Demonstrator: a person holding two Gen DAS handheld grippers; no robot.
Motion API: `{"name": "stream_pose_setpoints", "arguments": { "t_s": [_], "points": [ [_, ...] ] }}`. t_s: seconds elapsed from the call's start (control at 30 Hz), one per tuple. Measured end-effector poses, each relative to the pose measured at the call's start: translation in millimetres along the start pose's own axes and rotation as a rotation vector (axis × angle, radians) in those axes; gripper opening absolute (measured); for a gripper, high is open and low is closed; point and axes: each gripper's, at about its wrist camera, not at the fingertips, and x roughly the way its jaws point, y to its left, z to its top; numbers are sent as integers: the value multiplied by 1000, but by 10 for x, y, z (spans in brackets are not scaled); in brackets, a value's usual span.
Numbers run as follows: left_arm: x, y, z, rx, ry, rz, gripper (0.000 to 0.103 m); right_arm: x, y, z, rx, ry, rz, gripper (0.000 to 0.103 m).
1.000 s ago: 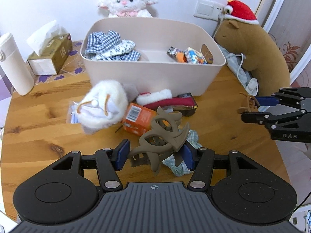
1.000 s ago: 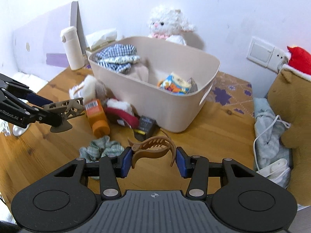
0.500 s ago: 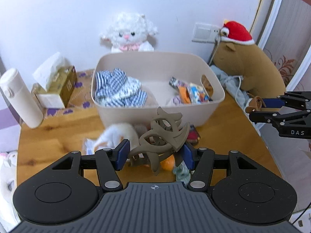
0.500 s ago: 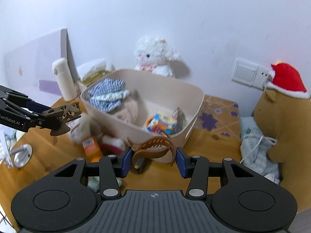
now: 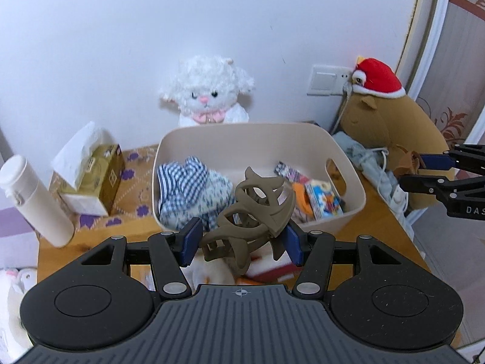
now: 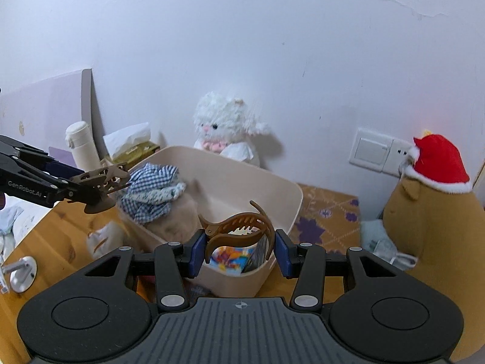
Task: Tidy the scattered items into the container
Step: 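Carry both brown clips over the basket and open both grippers to drop them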
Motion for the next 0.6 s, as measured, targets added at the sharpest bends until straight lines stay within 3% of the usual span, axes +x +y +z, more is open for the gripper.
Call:
{"name": "stream_pose_setpoints", "arguments": {
  "t_s": [0.33, 0.6],
  "points": [
    [295, -22, 338, 27, -4, 0, 58, 328, 11, 228, -35, -5, -13, 44],
    [745, -24, 408, 26, 40, 22, 58, 840, 149, 307, -112, 77, -23, 44]
  ]
}}
